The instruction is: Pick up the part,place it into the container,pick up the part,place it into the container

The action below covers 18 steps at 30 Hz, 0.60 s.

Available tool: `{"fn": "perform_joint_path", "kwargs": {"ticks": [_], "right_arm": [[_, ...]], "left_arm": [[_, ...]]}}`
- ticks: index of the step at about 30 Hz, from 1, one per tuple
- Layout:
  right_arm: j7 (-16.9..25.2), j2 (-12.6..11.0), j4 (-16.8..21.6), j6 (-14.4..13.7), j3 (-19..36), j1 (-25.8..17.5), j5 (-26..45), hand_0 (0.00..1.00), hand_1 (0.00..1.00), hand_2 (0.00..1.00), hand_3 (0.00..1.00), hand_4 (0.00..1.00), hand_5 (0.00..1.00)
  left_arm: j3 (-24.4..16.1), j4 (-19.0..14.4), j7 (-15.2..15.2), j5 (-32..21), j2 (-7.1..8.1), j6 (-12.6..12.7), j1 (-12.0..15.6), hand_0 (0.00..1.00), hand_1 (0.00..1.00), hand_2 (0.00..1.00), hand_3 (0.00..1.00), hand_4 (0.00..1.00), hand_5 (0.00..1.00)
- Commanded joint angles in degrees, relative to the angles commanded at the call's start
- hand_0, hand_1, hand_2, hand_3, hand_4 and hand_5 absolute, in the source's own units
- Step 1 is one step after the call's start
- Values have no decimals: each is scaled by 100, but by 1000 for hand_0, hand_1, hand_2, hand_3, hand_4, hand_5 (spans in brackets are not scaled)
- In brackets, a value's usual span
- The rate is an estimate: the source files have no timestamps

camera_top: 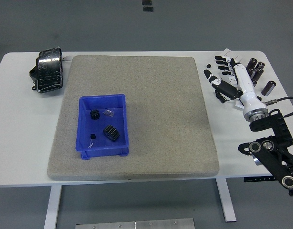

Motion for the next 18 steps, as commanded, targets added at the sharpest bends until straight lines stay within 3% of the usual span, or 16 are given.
{"fn": "perform_joint_path", "kwargs": {"ticks": [14, 18], "right_arm": [[-40, -37, 148, -9, 172, -106, -118, 704, 734, 783, 789, 817, 564], [-135, -68, 277, -24, 198, -56, -452, 704, 734, 783, 789, 817, 564]], "left_arm": [[58, 4, -40, -184, -102, 24, 126, 685, 677, 662, 625, 737, 251], [11, 9, -30, -154, -137, 28, 92, 685, 677, 662, 625, 737, 251]]}}
